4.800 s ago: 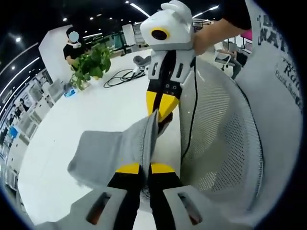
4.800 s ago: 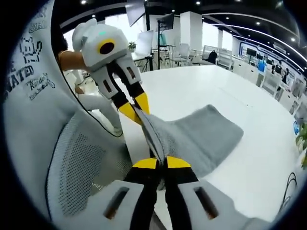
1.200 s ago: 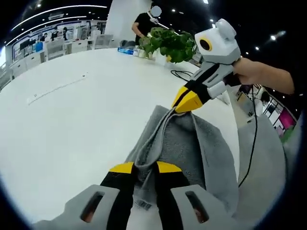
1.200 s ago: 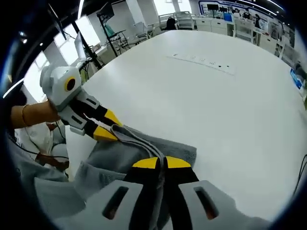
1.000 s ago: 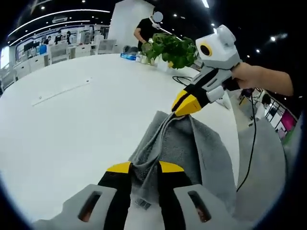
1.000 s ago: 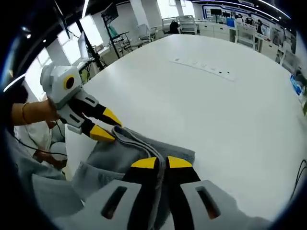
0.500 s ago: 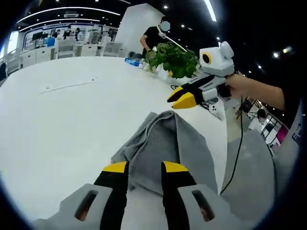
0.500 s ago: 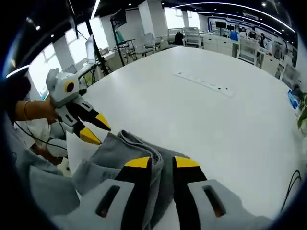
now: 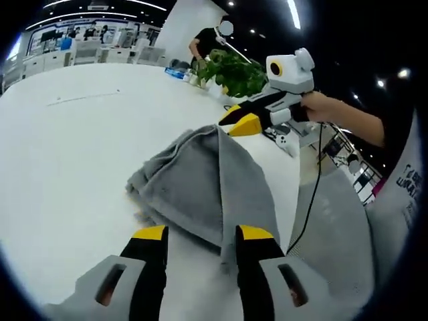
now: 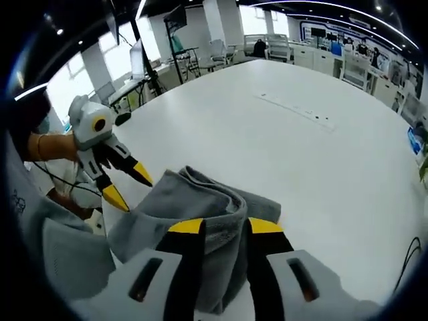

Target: Fold the towel on the table until its edges align and the towel forms a compact rectangular stack.

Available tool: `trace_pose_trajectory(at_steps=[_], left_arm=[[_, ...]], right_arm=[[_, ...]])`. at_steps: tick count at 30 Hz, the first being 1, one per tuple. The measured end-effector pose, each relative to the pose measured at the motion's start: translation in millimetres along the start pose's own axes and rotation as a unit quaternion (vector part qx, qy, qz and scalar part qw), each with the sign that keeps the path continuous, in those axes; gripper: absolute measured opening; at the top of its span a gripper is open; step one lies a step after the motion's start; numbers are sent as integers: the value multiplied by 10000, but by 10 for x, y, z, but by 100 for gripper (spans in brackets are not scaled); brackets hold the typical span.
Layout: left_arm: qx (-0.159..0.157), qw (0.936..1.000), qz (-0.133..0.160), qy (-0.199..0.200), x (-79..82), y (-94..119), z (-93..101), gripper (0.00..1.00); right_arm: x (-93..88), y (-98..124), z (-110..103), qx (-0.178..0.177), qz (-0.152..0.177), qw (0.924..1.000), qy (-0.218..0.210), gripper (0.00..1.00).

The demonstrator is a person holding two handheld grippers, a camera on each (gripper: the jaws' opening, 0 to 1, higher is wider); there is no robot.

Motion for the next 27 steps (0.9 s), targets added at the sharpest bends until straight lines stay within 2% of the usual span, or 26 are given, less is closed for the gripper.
trace_pose_trajectory(at_steps=[5,8,12,16,20,23,27], left_arm=[[-69,9997,-246,35,-183,-23,61,41],[-162,9993,-330,65,-247,-29,105,36],[-200,9991,-357,124,-275,-37,118,32],[-388,9982,-353,291,-283,-48,181,24],[-383,9965,-425,615,-331,-71,150,22],[-479,9945,-417,829,-319,-63,186,16],[-428,9953,-430,752,-282,-29,193,12]], right_arm=[[-45,-19,12,-30,-61,10000,32,22],[-45,-32,28,-42,-62,10000,-8,22],[-55,-75,25,-23,-90,9999,-45,21],[-72,-121,14,2,-120,9999,-47,20],[-88,-143,20,18,-149,9999,-83,19],[-93,-151,35,23,-165,9998,-107,18],[-95,-157,39,37,-176,9997,-171,15]])
Point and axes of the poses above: the point that each gripper's makers call its tool centre point, and the gripper's own axes: y roughly backward along the fingers, z roughly to its right, x roughly out of its top, the point moved 1 cm from there along y, roughly backward along the fingers, and after that the axes turned 1 degree about -x, right-handed, at the moved point
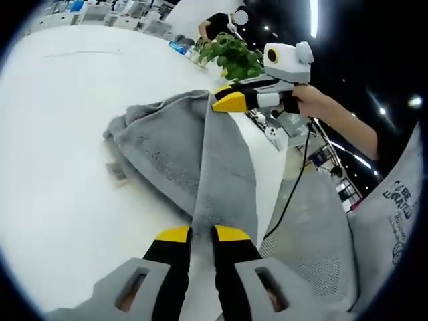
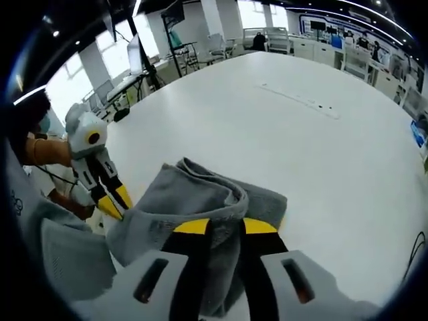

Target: Fold the towel on the table until its edges align and the towel forms a compact rectangular stack.

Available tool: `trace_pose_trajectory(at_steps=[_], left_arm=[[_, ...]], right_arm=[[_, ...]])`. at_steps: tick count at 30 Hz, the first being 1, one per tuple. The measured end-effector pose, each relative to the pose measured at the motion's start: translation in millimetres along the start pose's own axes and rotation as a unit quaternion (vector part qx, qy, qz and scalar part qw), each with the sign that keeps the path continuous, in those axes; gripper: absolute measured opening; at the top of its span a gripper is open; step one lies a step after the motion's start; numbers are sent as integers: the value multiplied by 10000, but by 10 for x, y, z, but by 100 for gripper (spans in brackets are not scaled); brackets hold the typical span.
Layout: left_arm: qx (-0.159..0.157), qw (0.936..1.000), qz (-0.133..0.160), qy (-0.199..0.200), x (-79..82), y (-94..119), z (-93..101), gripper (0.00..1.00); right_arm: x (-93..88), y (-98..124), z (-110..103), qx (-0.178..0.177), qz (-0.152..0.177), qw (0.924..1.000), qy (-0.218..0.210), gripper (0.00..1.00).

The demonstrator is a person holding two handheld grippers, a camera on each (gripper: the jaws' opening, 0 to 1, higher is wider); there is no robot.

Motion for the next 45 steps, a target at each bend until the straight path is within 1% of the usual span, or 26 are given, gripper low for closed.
trace_pose_trajectory(at_steps=[2,5,9,14,17,19,22,25,28,30,31,32,33,34,36,37,39,41,42,45], left_arm=[[67,9999,14,-93,29,29,-6,10],[111,9998,80,-148,94,80,-5,3],[79,9996,149,-242,194,124,20,2],[88,9992,49,-394,160,90,21,3],[141,9991,99,-376,182,97,19,2],[237,9988,218,-380,254,120,9,2],[314,9979,295,-485,357,150,-2,2],[428,9961,348,-691,486,184,-28,2],[594,9934,363,-907,636,221,-54,2],[715,9907,477,-1057,758,251,-52,2],[742,9902,495,-1075,791,262,-43,2],[810,9883,546,-1169,843,275,-42,2],[927,9858,565,-1279,878,287,-62,2],[1096,9820,519,-1447,906,304,-94,2],[1307,9761,517,-1655,946,315,-135,2],[1397,9728,576,-1755,984,319,-137,2],[1499,9682,658,-1892,1047,312,-135,2],[1589,9650,655,-1980,1089,295,-166,2],[1613,9639,644,-2019,1109,283,-182,2],[1644,9631,582,-2049,1176,226,-273,2]], right_arm=[[-8,-2,-2,27,-32,10000,-78,11],[-2,9,8,35,-36,9999,-95,10],[13,32,26,27,-47,10000,-61,9],[21,38,52,4,-30,9999,-102,9],[13,36,59,-4,-47,10000,-61,7],[19,43,72,-31,-42,10000,-63,6],[51,68,128,-79,12,9998,-191,5],[63,88,133,-72,18,9996,-262,5],[72,101,191,-125,79,9989,-448,5],[79,111,225,-153,157,9979,-602,4],[73,122,244,-176,204,9971,-716,4],[66,128,262,-196,225,9964,-789,4],[49,137,284,-230,247,9956,-873,4],[37,144,293,-265,266,9948,-952,4],[3,161,314,-364,283,9921,-1165,4],[0,166,321,-381,328,9909,-1252,4],[-12,168,320,-403,366,9885,-1412,4],[-18,169,323,-447,374,9878,-1443,4],[-19,168,326,-477,377,9874,-1463,4],[-23,177,343,-568,374,9869,-1461,5]])
Point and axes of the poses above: the point that each gripper's makers call its tool centre point, and the gripper's own axes: y roughly backward along the fingers, z roughly to its right, x roughly out of its top, the point moved 1 cm from there along y, roughly backward along the fingers, and after that the axes turned 1 degree about -x, right-handed, at the moved point
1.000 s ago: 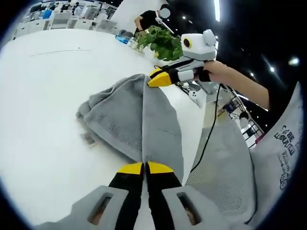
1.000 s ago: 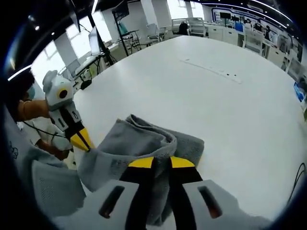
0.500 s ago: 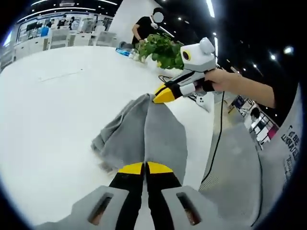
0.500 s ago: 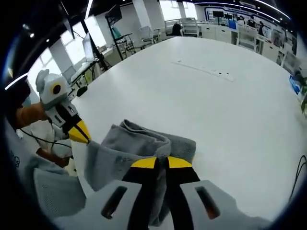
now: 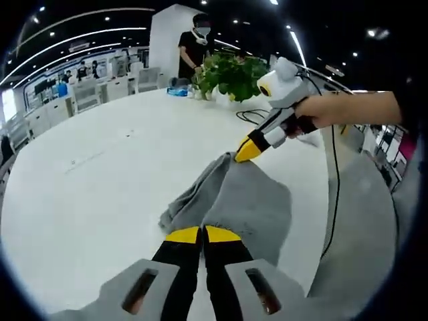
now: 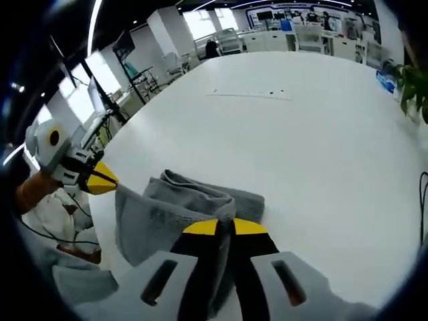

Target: Fold the towel on the table until its edges align and the towel forms a compact rectangular stack.

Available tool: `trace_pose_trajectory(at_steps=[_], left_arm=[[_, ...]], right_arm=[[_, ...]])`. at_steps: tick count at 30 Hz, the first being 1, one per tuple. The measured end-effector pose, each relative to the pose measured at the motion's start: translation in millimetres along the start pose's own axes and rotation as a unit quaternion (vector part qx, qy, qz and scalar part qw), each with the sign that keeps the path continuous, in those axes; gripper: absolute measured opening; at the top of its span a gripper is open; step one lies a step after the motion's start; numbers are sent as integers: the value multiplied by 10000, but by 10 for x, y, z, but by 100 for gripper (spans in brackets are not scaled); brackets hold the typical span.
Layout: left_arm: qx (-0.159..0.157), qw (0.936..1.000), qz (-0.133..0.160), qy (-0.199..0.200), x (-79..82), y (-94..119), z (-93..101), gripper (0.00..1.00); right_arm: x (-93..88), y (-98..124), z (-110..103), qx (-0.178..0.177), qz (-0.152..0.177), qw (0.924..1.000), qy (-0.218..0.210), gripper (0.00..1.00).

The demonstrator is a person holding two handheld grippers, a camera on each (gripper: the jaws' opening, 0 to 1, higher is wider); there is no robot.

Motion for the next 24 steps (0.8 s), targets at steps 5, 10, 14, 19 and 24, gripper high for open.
trace_pose_trajectory(at_steps=[5,10,14,19,24], left_arm=[[31,9996,-204,-202,1,-168,-160,2],[113,9986,-311,-412,-14,-325,-266,2],[164,9980,-437,-424,-77,-449,-328,2],[173,9980,-511,-337,-114,-526,-359,2],[135,9978,-591,-273,-165,-590,-367,2]], right_arm=[[31,48,5,-108,119,9996,211,7],[45,91,19,-166,195,9991,350,14],[10,81,13,-113,130,9993,331,14],[-39,1,77,-88,92,9998,129,12],[-94,-70,198,-197,57,9998,-18,9]])
Point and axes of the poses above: the point that each gripper's makers call its tool centre point, and the gripper's own axes: y roughly backward along the fingers, z roughly to its right, x roughly out of its top, the point moved 1 cm from there along y, roughly backward along the fingers, and after that the axes turned 1 degree about -x, right-handed, at the moved point
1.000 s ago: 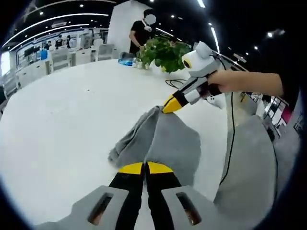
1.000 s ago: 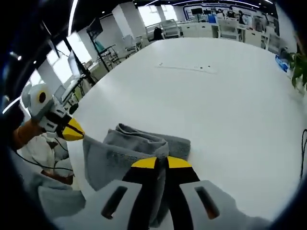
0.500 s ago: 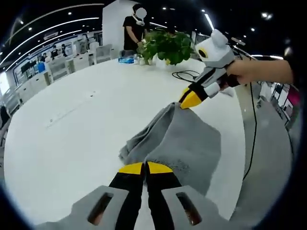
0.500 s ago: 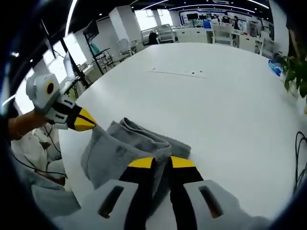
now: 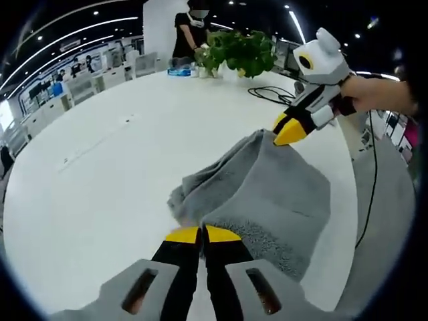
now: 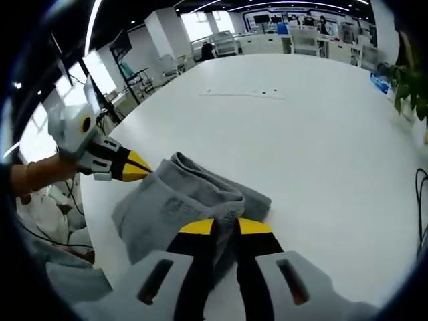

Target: Fold the towel on the table until its edges align and the towel forms a compact rectangular stack.

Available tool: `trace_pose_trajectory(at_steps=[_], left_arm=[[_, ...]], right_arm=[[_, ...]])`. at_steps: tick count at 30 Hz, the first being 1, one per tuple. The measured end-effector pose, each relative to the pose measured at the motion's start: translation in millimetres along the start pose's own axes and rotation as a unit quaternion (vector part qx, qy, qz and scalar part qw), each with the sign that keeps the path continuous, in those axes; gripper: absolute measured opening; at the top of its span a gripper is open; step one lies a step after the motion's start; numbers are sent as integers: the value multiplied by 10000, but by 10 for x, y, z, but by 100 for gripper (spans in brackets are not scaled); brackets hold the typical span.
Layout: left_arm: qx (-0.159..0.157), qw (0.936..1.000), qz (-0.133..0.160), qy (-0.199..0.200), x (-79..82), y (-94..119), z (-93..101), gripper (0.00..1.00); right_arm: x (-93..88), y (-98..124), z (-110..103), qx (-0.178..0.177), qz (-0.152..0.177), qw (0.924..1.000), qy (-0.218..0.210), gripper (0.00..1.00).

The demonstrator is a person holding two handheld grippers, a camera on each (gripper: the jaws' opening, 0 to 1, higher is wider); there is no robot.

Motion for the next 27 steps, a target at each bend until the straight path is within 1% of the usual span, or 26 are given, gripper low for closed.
trace_pose_trajectory(at_steps=[4,6,11,15,18,19,22,27], left_arm=[[-55,9999,-84,25,-52,-68,3,2],[-64,9999,-104,36,-57,-95,2,2],[-115,9998,-151,60,-86,-162,-13,2],[-174,9997,-165,51,-104,-214,-27,2],[-187,9997,-152,-78,-103,-228,-29,2],[-181,9997,-135,-51,-102,-232,-32,2],[-171,9998,-123,-38,-108,-247,-38,2],[-115,9996,-121,-210,-89,-256,-30,2]], right_arm=[[-74,-79,117,-134,-130,9998,-28,5],[-86,-120,133,-139,-133,9998,-30,5],[-132,-233,190,-222,-235,9994,135,5],[-96,-271,232,-256,-185,9993,205,4],[-86,-299,233,-210,-194,9993,242,3],[-92,-305,234,-196,-179,9994,220,3],[-100,-308,225,-171,-73,9997,164,3],[-102,-306,240,-197,76,9996,209,3]])
Point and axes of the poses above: the point that each gripper's makers call its tool centre point, and the gripper's own axes: y roughly backward along the fingers, z roughly to its right, x roughly out of its top, the point moved 1 cm from there along y, roughly backward along the fingers, and after that the axes turned 1 degree about -x, right-handed, at the moved point
